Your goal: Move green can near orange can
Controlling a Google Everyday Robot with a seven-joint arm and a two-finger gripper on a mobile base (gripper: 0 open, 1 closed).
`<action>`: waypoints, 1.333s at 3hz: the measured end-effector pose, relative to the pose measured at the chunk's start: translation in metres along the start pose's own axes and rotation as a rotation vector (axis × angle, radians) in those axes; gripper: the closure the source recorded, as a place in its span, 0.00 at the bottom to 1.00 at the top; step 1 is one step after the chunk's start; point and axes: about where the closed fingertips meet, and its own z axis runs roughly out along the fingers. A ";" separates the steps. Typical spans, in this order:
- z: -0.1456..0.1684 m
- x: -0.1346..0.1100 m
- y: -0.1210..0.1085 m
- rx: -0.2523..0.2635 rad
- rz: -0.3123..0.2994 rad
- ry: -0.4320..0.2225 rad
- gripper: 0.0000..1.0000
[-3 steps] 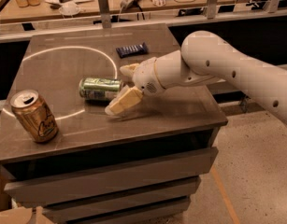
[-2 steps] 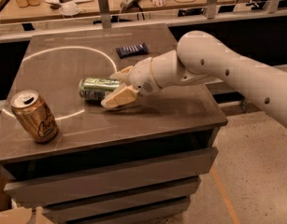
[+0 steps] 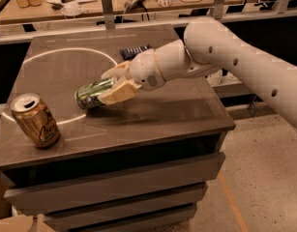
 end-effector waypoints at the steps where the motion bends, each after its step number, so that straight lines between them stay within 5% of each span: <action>1: 0.014 -0.021 0.032 -0.140 -0.048 -0.022 1.00; 2: 0.053 -0.035 0.074 -0.306 -0.069 -0.049 1.00; 3: 0.060 -0.032 0.073 -0.302 -0.065 -0.058 1.00; 4: 0.061 -0.023 0.068 -0.269 -0.038 -0.041 0.83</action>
Offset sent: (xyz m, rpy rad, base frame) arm -0.0934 0.0701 0.0079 0.0318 0.0884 0.4071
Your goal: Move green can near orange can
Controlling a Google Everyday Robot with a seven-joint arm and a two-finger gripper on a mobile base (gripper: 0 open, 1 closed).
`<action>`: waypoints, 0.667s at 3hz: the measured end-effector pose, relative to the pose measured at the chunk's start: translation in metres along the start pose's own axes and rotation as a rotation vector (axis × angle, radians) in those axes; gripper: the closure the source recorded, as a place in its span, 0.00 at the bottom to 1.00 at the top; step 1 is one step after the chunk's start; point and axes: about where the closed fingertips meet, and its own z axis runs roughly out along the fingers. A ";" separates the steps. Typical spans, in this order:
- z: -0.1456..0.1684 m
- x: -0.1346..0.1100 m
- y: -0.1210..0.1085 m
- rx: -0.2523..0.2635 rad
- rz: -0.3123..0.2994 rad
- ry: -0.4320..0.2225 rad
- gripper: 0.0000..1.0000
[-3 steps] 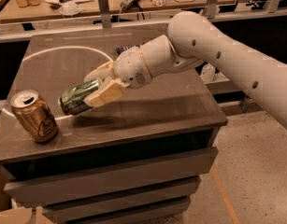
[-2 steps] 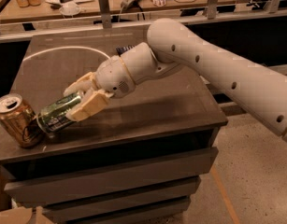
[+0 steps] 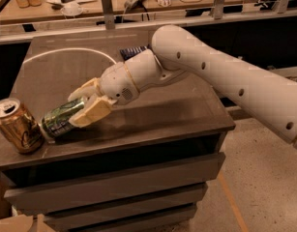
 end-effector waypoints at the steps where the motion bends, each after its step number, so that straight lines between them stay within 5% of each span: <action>1: 0.000 0.010 -0.002 0.034 0.035 0.015 0.59; 2: 0.002 0.017 -0.002 0.058 0.063 0.024 0.35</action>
Offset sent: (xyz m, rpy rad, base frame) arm 0.0064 -0.0091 -0.0250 -0.0511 0.0440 -0.1274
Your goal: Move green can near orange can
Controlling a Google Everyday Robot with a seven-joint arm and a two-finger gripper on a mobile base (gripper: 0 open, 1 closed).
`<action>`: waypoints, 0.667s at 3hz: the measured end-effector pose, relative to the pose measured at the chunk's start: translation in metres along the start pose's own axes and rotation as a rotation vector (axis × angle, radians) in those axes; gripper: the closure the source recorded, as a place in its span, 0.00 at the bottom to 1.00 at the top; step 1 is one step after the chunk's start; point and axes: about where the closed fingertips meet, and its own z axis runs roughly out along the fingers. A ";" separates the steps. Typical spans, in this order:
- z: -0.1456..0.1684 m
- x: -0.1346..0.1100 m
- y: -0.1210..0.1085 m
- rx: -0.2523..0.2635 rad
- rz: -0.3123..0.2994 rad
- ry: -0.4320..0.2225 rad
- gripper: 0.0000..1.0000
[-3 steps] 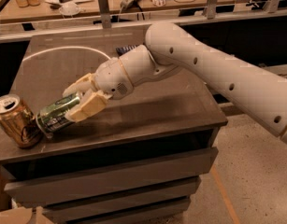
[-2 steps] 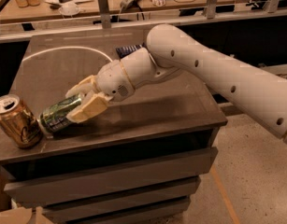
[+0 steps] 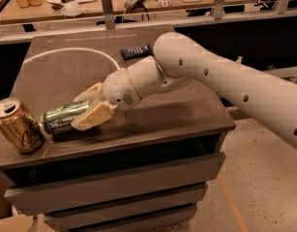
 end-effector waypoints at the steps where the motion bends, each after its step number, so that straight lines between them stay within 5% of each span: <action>1: 0.003 0.002 0.002 0.004 0.013 0.006 0.13; 2: 0.005 0.004 0.006 0.003 0.018 0.011 0.00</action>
Offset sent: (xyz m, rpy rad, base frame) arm -0.0093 -0.0016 -0.0094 -0.0223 0.0184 -0.0181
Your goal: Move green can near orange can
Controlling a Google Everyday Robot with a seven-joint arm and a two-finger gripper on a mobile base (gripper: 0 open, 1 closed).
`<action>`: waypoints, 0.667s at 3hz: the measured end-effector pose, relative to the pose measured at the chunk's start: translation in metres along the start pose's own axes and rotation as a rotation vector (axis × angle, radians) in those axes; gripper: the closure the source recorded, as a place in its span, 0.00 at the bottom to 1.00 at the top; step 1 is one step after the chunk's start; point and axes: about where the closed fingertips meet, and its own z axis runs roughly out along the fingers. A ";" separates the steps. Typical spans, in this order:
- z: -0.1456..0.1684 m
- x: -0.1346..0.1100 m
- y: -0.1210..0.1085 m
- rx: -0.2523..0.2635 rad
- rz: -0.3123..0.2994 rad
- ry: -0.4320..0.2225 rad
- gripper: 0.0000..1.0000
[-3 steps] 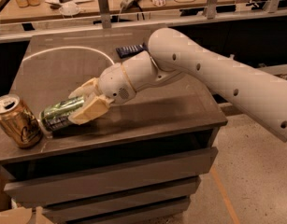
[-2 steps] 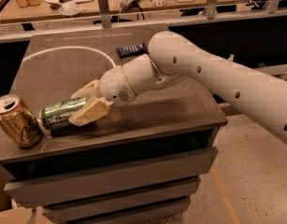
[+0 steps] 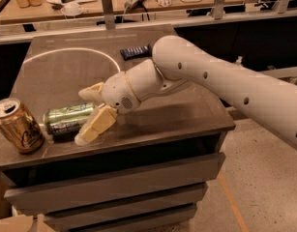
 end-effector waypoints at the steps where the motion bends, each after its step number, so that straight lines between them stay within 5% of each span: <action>1: 0.000 -0.001 0.004 0.001 -0.016 -0.013 0.00; 2: -0.001 -0.002 0.004 0.007 -0.035 -0.026 0.00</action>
Offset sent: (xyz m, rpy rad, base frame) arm -0.0012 -0.0062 0.0038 0.0527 -0.0502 -0.0016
